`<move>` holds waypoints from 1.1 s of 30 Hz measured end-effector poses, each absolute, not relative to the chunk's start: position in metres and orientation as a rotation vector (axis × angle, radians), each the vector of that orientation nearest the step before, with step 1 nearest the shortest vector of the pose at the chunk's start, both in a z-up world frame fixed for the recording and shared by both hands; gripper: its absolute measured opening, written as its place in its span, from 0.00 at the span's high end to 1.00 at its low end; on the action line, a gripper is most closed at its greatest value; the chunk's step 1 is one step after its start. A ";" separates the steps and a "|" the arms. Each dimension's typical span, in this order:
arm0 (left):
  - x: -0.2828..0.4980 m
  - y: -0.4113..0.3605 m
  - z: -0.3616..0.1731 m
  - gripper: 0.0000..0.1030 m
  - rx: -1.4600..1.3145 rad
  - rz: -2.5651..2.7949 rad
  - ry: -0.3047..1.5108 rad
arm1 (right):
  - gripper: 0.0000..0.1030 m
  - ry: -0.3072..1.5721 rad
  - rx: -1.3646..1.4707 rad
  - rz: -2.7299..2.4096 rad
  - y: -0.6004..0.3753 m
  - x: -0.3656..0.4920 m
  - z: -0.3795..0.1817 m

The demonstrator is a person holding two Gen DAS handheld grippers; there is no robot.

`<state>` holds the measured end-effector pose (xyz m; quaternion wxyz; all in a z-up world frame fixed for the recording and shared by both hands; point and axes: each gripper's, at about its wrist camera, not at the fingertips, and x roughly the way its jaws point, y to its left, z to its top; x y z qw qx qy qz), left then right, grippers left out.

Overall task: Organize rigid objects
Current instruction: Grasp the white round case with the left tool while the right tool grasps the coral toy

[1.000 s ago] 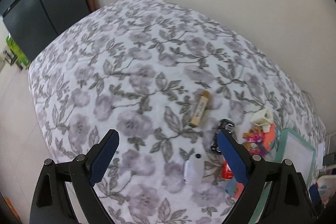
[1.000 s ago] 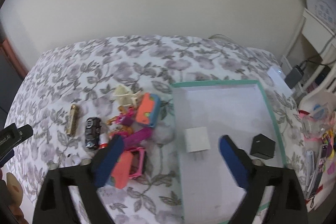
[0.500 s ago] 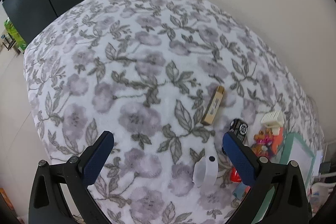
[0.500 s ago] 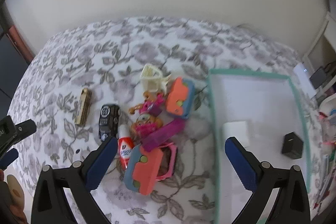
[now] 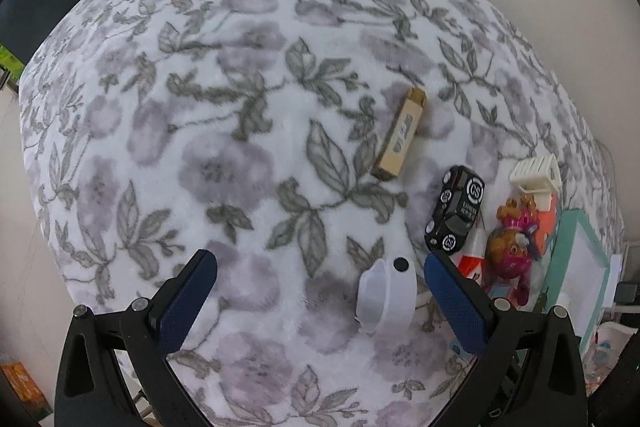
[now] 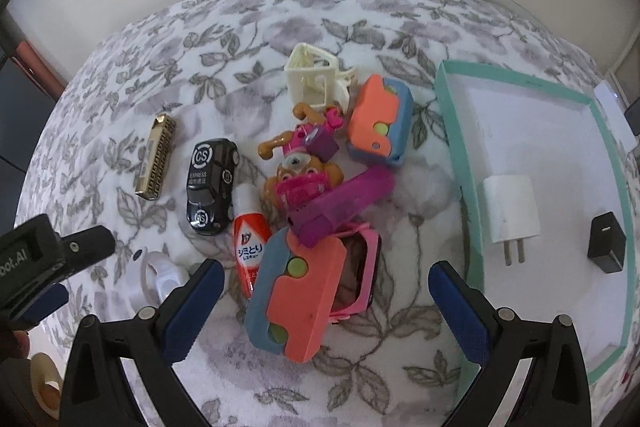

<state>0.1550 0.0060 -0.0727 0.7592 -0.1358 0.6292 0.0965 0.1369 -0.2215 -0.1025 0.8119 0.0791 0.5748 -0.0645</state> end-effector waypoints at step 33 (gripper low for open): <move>0.168 -0.063 -0.099 0.81 -0.202 0.110 1.439 | 0.44 1.236 0.223 -0.105 -0.232 0.124 -0.107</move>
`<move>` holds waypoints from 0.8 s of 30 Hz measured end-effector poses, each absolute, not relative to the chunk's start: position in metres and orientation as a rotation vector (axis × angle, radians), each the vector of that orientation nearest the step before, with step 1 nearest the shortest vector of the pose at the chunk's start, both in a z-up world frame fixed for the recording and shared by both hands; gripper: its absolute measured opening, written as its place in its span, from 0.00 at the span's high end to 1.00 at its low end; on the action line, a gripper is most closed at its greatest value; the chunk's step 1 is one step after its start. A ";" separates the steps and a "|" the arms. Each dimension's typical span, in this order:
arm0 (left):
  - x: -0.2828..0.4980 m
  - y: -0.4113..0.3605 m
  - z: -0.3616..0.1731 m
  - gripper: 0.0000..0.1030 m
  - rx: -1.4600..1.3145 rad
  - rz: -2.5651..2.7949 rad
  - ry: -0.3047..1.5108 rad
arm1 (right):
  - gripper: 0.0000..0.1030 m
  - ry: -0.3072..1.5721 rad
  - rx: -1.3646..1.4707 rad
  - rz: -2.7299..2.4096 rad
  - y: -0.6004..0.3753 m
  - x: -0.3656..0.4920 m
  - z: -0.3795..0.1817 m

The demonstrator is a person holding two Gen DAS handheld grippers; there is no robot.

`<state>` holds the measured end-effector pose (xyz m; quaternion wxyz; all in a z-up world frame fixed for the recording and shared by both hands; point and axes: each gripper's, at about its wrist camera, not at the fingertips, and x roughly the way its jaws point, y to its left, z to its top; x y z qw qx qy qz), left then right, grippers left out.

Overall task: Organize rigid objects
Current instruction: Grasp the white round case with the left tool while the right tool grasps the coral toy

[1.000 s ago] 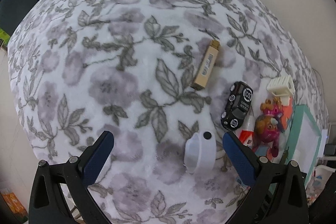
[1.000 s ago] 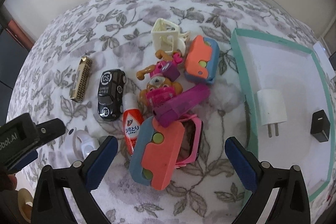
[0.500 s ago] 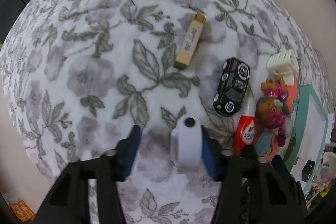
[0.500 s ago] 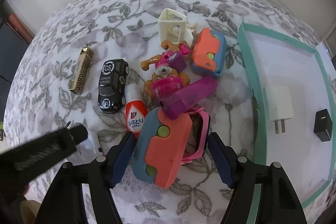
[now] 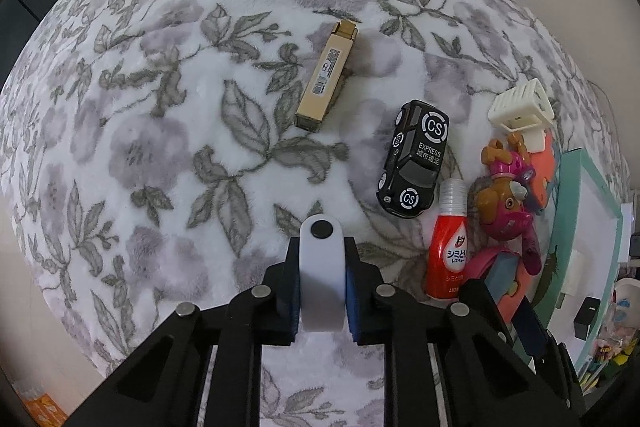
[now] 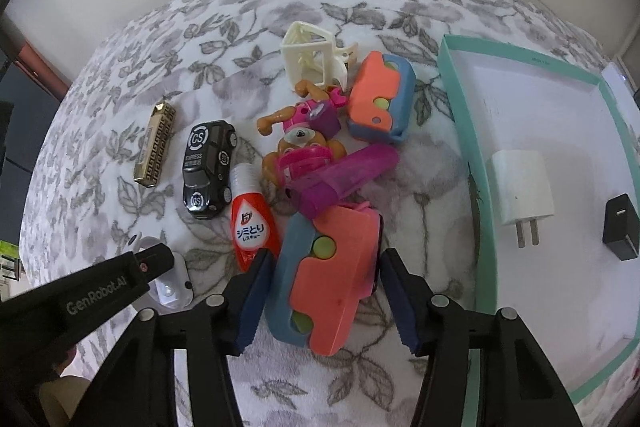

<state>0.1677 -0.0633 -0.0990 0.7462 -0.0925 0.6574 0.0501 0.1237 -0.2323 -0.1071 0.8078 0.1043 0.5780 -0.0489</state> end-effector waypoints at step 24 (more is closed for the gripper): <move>0.159 -0.026 -0.044 0.82 -0.298 0.118 1.308 | 0.54 1.239 0.394 -0.053 -0.254 0.118 -0.084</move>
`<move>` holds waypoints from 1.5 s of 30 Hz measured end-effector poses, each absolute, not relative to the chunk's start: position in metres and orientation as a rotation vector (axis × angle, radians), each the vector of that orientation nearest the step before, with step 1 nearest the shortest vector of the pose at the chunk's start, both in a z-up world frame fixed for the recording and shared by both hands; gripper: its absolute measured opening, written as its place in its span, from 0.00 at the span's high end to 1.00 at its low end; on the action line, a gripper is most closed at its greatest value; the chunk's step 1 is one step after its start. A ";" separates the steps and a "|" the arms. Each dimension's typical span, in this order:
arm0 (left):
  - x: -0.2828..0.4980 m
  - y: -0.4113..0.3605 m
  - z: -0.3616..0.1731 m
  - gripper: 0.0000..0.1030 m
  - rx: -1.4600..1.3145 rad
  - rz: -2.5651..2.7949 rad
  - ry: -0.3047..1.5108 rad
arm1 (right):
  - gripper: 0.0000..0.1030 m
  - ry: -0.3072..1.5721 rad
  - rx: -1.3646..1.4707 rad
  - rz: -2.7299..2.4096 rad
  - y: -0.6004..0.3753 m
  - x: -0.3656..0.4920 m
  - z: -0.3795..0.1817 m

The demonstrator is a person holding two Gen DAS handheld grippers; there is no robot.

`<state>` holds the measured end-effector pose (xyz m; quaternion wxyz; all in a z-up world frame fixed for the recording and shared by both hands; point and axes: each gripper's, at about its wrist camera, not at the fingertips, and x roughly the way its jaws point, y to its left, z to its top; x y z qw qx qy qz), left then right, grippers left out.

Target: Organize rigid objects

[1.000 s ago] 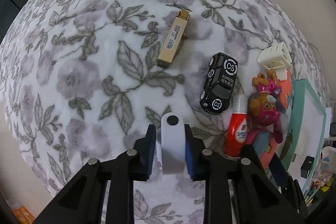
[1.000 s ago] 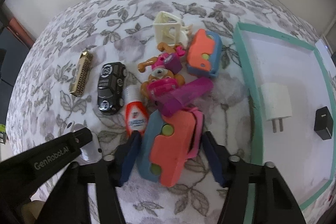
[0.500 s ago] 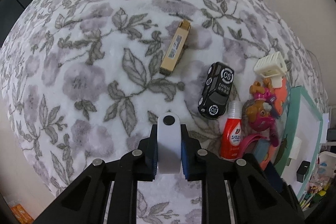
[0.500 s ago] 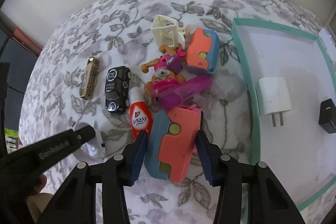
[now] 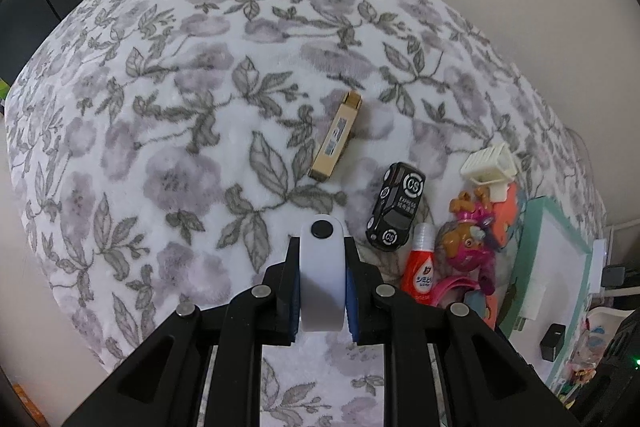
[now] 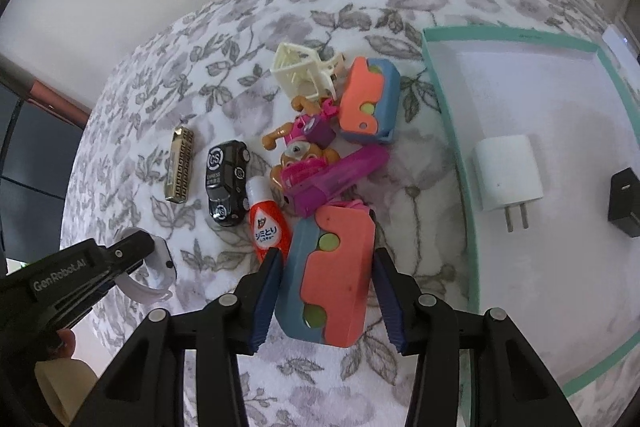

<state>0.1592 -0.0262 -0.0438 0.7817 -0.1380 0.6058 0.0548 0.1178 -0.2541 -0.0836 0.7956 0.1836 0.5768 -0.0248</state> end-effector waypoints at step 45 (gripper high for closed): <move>0.160 -0.023 -0.061 0.82 -0.341 0.126 1.365 | 0.72 1.410 0.070 0.039 -0.193 0.096 -0.130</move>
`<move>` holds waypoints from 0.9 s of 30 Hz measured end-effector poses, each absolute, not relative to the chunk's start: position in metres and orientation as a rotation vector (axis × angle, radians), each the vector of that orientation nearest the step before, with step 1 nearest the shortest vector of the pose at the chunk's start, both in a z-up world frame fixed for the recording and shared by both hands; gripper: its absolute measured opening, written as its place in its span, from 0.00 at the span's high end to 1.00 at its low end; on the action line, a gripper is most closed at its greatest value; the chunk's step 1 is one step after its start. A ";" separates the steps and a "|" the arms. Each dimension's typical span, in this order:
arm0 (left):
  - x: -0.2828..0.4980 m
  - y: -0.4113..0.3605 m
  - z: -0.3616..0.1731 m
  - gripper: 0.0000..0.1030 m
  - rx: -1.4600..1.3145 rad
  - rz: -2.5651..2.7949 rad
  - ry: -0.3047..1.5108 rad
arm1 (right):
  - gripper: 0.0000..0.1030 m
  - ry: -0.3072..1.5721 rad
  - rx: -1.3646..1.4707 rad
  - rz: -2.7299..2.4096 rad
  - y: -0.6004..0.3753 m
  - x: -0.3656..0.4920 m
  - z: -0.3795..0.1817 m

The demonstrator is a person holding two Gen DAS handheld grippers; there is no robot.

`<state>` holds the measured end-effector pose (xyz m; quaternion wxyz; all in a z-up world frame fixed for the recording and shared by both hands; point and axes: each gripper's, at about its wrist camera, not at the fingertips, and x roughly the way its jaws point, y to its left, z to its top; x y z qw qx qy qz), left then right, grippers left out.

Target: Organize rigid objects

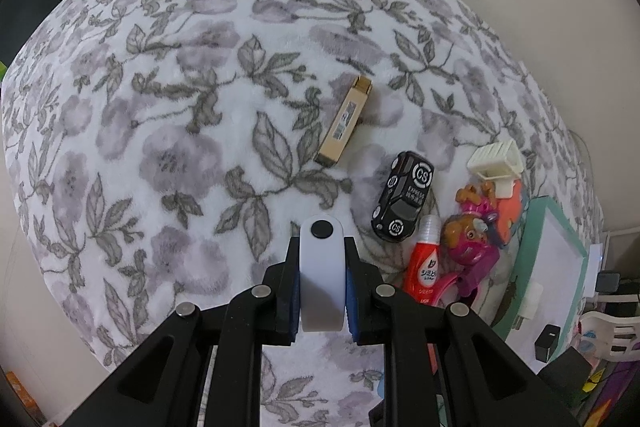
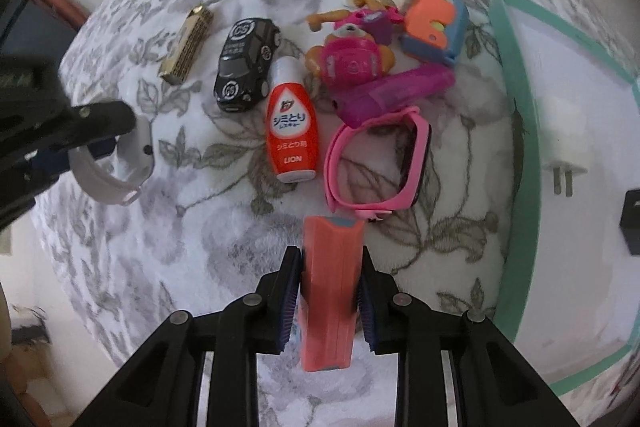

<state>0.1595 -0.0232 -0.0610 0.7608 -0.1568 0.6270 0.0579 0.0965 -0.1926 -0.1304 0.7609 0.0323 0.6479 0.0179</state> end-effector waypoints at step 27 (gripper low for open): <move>0.155 -0.022 -0.027 0.82 -0.358 0.113 1.271 | 0.79 1.255 0.323 0.056 -0.255 0.103 -0.061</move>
